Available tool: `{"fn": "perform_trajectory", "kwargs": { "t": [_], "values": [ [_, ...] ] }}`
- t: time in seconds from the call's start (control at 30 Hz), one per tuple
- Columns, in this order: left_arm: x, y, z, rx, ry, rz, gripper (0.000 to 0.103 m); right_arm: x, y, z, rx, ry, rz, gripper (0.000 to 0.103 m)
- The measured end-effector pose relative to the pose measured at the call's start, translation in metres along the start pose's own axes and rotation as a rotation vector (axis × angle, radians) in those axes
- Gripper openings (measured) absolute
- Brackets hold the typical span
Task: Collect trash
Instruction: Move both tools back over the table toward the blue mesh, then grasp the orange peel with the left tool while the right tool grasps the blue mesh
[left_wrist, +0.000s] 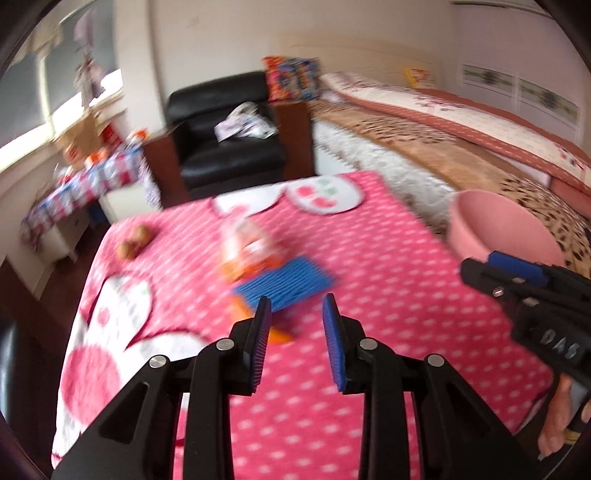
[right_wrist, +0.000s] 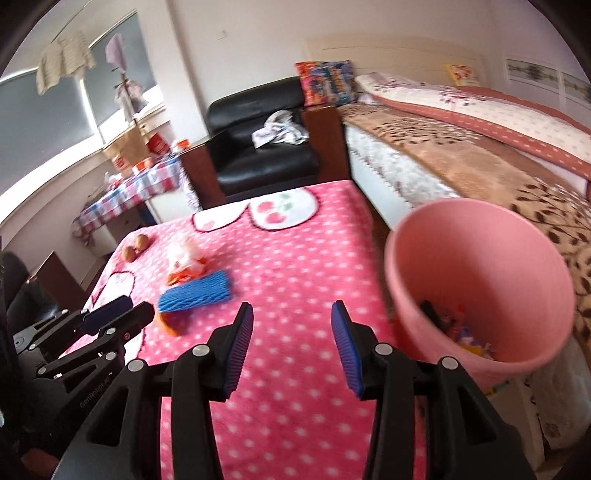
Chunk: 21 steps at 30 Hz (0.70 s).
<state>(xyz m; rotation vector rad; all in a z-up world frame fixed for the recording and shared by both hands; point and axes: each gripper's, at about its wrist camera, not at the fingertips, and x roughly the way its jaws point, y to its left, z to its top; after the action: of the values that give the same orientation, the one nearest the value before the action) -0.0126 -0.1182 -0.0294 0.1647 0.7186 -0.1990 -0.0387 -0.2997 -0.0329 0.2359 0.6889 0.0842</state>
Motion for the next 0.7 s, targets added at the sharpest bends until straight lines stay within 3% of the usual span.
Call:
{"fn": "perform_trajectory", "kwargs": {
  "t": [0.2,0.4,0.6,0.7],
  "values": [
    [0.022,0.047,-0.010,-0.178,0.115,0.006,0.029,0.025,0.015,0.001,-0.016,0.044,0.045,0.043],
    [0.040,0.051,-0.002,-0.264,0.167,-0.041,0.029,0.037,0.014,0.001,-0.018,0.063,0.055,0.043],
    [0.061,0.038,-0.001,-0.238,0.225,-0.015,0.029,0.046,0.006,0.003,-0.008,0.073,0.069,0.043],
    [0.064,0.036,-0.003,-0.217,0.211,0.000,0.029,0.052,0.007,0.003,-0.012,0.088,0.084,0.043]
  ]
}}
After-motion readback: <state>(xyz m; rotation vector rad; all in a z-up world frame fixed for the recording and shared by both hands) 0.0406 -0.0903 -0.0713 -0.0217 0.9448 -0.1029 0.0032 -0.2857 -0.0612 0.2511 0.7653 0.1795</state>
